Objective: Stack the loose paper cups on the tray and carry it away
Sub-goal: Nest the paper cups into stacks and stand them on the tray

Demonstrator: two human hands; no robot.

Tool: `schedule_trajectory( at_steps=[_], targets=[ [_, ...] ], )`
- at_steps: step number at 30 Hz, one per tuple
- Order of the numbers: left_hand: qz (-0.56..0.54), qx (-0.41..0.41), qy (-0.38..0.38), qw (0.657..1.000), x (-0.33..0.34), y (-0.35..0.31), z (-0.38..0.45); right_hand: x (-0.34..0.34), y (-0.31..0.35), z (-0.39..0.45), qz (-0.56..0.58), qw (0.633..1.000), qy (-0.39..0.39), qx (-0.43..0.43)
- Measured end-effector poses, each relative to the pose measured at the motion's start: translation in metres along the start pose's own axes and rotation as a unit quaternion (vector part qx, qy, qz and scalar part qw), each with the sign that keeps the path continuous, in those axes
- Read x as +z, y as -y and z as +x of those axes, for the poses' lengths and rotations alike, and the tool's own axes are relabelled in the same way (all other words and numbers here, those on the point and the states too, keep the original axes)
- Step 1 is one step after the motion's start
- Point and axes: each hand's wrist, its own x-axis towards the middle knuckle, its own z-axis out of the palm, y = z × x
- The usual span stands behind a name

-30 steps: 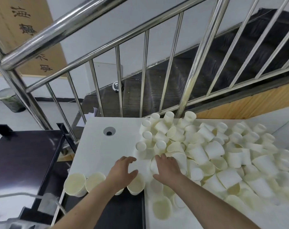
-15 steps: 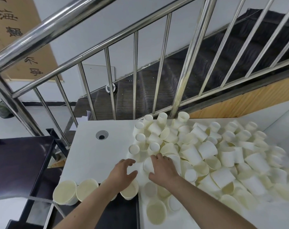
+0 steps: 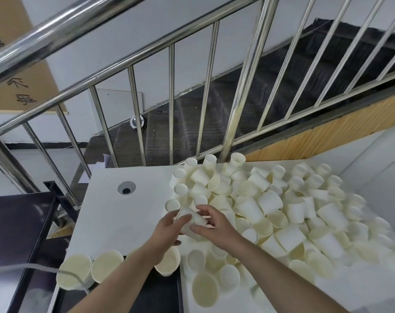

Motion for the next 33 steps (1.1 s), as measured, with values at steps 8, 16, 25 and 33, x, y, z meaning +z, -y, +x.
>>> schedule_trajectory(
  at_steps=[8,16,25,33],
  targets=[
    [0.234,0.073,-0.095,0.965,-0.012,0.004,-0.002,-0.025,-0.015,0.007,-0.528,0.839,-0.100,0.086],
    [0.281,0.092,-0.092,0.951,-0.016,0.009,-0.010,-0.017,-0.025,0.025,-0.607,0.777,-0.076,0.147],
    [0.265,0.100,-0.105,0.953,-0.025,0.016,-0.010,-0.014,-0.019,0.023,-0.562,0.807,-0.095,0.154],
    [0.261,0.110,-0.094,0.954,-0.041,0.012,-0.015,0.000,0.017,0.009,-0.379,0.918,-0.092,0.078]
  ],
)
